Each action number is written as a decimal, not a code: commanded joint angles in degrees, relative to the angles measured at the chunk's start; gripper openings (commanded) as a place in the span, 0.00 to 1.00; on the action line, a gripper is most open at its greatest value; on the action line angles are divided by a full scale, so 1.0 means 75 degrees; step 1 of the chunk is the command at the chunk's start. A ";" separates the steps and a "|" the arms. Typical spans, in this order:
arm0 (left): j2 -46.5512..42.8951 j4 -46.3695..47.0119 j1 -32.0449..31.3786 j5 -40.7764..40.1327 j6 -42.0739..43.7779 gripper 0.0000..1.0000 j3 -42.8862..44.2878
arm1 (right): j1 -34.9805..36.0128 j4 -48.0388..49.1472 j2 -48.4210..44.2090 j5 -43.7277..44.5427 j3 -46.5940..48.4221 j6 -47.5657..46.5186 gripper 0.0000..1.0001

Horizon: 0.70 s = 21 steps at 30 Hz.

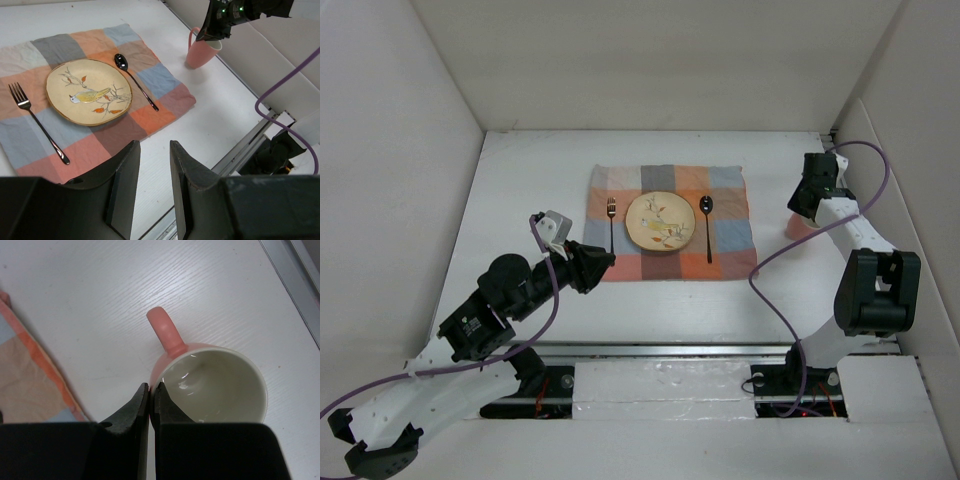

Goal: Set the dinner table for one person

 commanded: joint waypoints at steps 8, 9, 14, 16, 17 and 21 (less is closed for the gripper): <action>-0.0228 0.0411 0.0031 -0.0219 0.0080 0.28 -0.0072 | 0.1760 -0.0279 -0.0099 0.0529 0.2270 -0.0335 0.00; -0.0240 0.0411 0.0031 -0.0278 0.0069 0.28 -0.0084 | 0.1890 -0.0326 0.0216 0.0564 0.2469 -0.0370 0.00; -0.0135 0.0376 0.0031 -0.0266 0.0069 0.28 -0.0048 | 0.2581 -0.0795 0.1050 0.0588 0.3629 -0.0487 0.00; -0.0099 0.0376 0.0031 -0.0220 0.0080 0.28 -0.0037 | 0.2653 -0.0912 0.1331 0.0623 0.3830 -0.0522 0.00; -0.0099 0.0376 0.0031 -0.0231 0.0080 0.28 -0.0048 | 0.2757 -0.0936 0.1390 0.0577 0.3958 -0.0522 0.00; -0.0111 0.0376 0.0031 -0.0278 0.0080 0.28 -0.0037 | 0.2840 -0.0994 0.1765 0.0471 0.4123 -0.0605 0.00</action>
